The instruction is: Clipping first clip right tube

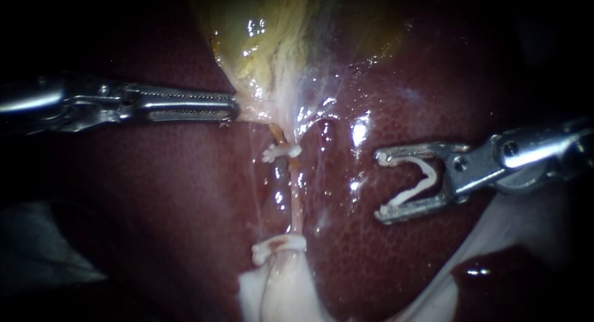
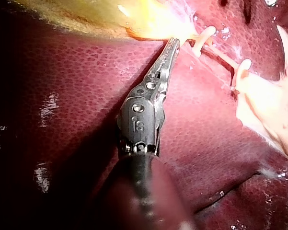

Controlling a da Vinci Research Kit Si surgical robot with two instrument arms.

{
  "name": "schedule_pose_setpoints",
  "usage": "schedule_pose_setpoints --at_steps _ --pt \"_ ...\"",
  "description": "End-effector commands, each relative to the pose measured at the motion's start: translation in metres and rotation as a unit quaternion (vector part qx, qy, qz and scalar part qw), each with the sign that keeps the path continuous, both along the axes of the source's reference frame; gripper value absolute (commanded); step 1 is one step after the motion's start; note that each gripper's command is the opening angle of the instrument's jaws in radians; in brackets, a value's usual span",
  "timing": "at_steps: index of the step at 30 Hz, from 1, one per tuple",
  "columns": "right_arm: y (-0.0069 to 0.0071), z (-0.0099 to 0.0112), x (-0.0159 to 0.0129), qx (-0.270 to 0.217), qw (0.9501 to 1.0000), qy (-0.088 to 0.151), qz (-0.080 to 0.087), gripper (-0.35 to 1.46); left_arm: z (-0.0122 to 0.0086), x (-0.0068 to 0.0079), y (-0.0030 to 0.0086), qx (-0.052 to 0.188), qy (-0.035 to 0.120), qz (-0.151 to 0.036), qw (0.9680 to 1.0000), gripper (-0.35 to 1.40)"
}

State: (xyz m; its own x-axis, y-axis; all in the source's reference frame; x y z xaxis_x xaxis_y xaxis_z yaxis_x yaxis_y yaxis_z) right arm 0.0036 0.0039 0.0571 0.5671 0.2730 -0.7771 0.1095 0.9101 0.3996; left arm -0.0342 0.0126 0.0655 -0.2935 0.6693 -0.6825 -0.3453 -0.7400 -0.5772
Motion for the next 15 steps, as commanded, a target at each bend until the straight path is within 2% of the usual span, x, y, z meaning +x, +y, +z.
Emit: schedule_pose_setpoints --at_steps 1,4,6,9,11,15 --pt "0.0 0.0 0.0 0.0 1.0 0.0 0.0 0.5 -0.0005 0.0003 0.0002 0.001 -0.001 0.0 1.0 -0.35" --pt "0.0 0.0 0.0 0.0 1.0 0.0 0.0 0.5 -0.0026 0.0016 0.0007 0.007 -0.004 0.003 1.0 -0.35" --pt "0.0 0.0 0.0 0.0 1.0 0.0 0.0 0.5 -0.0046 0.0027 0.0012 0.009 -0.015 0.0 0.9998 -0.35" --pt "0.0001 0.0 0.0001 0.0 1.0 0.0 0.0 0.5 -0.0077 0.0046 0.0017 0.002 -0.027 -0.008 0.9996 -0.35" --pt "0.0001 0.0 0.0002 0.001 1.0 0.001 0.0 0.5 -0.0091 0.0055 0.0017 -0.004 -0.028 -0.011 0.9995 -0.35" --pt "-0.0001 0.0002 0.001 0.005 1.0 0.003 -0.006 0.5 -0.0098 0.0058 0.0014 -0.006 -0.028 -0.01 0.9995 -0.35"
